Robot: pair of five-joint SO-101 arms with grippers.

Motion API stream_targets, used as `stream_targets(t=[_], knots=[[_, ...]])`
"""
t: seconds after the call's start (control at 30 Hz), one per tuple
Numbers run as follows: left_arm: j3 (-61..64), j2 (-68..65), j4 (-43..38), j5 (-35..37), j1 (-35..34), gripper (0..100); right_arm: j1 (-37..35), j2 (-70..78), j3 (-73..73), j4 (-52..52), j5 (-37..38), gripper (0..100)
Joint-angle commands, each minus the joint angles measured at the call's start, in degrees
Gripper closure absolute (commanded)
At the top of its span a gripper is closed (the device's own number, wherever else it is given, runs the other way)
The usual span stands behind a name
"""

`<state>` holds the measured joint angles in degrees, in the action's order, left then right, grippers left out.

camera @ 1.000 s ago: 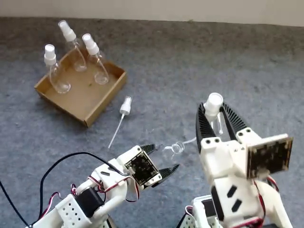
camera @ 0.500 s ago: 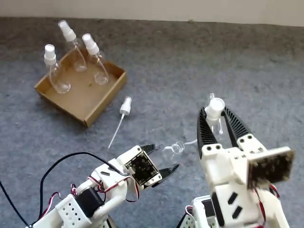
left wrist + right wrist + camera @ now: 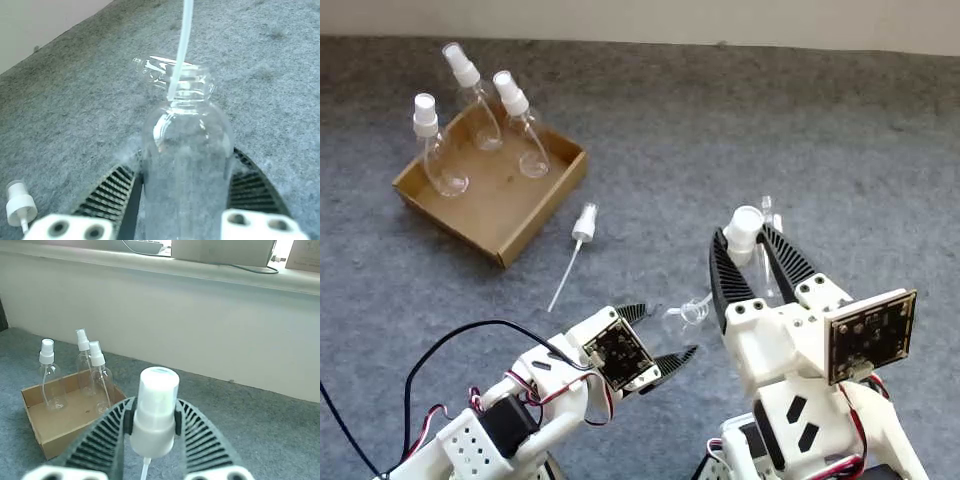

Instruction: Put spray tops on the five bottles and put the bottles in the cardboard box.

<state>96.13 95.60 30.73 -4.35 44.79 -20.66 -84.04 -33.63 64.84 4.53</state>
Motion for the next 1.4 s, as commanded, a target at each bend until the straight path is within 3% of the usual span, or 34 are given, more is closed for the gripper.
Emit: stream_targets(t=[0.0,0.17,0.4,0.7,0.9,1.37], knots=[[1.36,0.66,-1.41,-0.44,0.40,92,-0.48,-0.22,1.80,-1.80,5.27,99.5],[1.36,0.66,-1.41,-0.44,0.40,92,-0.22,-0.22,5.05,-1.54,5.45,99.5],[1.36,0.66,-1.41,-0.44,0.40,92,6.73,-0.22,8.48,-1.45,5.36,99.5],[1.36,0.66,-1.41,-0.44,0.40,92,6.64,-0.31,5.85,-1.36,5.10,99.5],[1.36,0.66,-1.41,-0.44,0.40,92,6.55,-0.31,4.70,-1.27,-0.88,99.5],[1.36,0.66,-1.41,-0.44,0.40,92,6.55,-0.31,4.62,3.91,-1.23,99.5]])
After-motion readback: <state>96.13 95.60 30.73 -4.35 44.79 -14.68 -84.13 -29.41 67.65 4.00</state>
